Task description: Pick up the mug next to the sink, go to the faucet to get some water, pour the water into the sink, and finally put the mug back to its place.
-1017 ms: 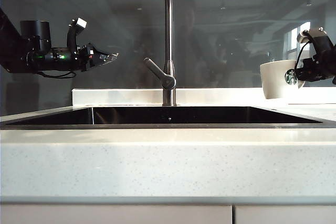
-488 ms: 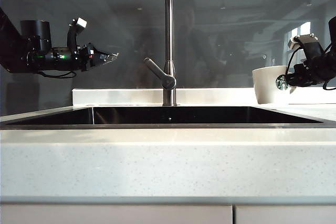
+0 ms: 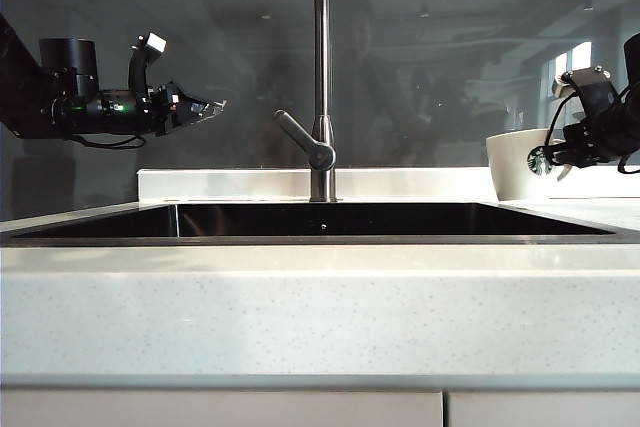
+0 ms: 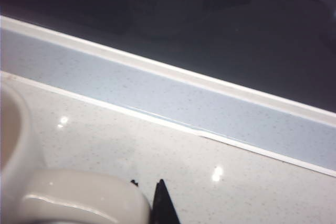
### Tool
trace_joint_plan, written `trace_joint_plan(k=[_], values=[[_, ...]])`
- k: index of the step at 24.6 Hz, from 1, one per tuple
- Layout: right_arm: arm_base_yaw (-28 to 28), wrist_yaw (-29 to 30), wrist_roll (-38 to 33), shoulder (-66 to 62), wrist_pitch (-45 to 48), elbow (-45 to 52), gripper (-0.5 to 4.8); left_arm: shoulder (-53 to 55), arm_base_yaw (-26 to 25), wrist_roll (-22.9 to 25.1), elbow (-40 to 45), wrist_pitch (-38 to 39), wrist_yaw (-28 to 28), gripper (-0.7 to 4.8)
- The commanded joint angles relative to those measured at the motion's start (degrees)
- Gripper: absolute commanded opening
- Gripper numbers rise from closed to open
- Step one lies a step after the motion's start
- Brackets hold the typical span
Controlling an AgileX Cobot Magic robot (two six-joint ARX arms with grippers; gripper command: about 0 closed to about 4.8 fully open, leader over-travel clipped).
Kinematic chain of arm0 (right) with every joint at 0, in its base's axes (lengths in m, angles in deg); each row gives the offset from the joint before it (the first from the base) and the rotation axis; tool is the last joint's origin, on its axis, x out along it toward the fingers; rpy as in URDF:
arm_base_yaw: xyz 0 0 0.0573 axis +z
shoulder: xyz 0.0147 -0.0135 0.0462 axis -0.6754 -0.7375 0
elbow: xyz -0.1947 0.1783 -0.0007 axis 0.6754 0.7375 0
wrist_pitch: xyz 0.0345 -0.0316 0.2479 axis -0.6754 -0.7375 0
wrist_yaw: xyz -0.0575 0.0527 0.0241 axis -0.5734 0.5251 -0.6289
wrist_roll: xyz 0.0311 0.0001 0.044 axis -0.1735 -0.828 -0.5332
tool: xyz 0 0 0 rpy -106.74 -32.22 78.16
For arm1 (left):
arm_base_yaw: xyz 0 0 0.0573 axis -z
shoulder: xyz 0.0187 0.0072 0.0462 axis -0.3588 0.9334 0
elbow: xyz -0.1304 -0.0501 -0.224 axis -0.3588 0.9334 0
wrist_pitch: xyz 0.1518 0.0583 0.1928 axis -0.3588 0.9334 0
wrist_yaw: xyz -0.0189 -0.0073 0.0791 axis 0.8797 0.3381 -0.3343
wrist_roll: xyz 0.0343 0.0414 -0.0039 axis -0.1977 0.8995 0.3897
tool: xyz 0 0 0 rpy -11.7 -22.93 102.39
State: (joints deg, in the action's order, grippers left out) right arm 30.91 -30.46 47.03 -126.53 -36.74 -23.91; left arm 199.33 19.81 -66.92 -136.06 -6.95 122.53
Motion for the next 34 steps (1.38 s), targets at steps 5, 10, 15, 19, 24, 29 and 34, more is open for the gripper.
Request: trace_joint_plan(k=[5,10,15,19,24,29,34], values=[[-0.22,0.20,-1.20,0.09,3.17,-0.59,-0.05,-0.31,0.02,0.02,-0.09,-0.74,0.31,2.79],[-0.07,0.37,-1.40,-1.27,3.15,-0.59,-0.05,-0.33,0.13,0.00,-0.09,-0.74,0.52,2.79],[-0.04,0.35,-2.29,-1.51,3.17,-0.57,-0.05,-0.33,0.13,0.02,-0.09,-0.72,0.94,2.78],[-0.04,0.35,-2.29,-1.49,2.16,-0.59,0.43,-0.33,0.15,0.04,-0.09,-0.72,0.90,2.79],[-0.04,0.35,-2.29,-1.49,0.31,-0.59,0.78,-0.33,0.15,0.02,-0.09,-0.72,0.90,2.79],[-0.72,0.20,-3.93,-1.44,-0.13,-0.57,1.77,-0.33,0.15,0.02,-0.09,-0.72,0.90,2.79],[-0.94,0.17,-4.24,-1.09,-1.64,-0.52,1.81,-0.33,0.15,0.02,-0.09,-0.72,0.87,2.79]])
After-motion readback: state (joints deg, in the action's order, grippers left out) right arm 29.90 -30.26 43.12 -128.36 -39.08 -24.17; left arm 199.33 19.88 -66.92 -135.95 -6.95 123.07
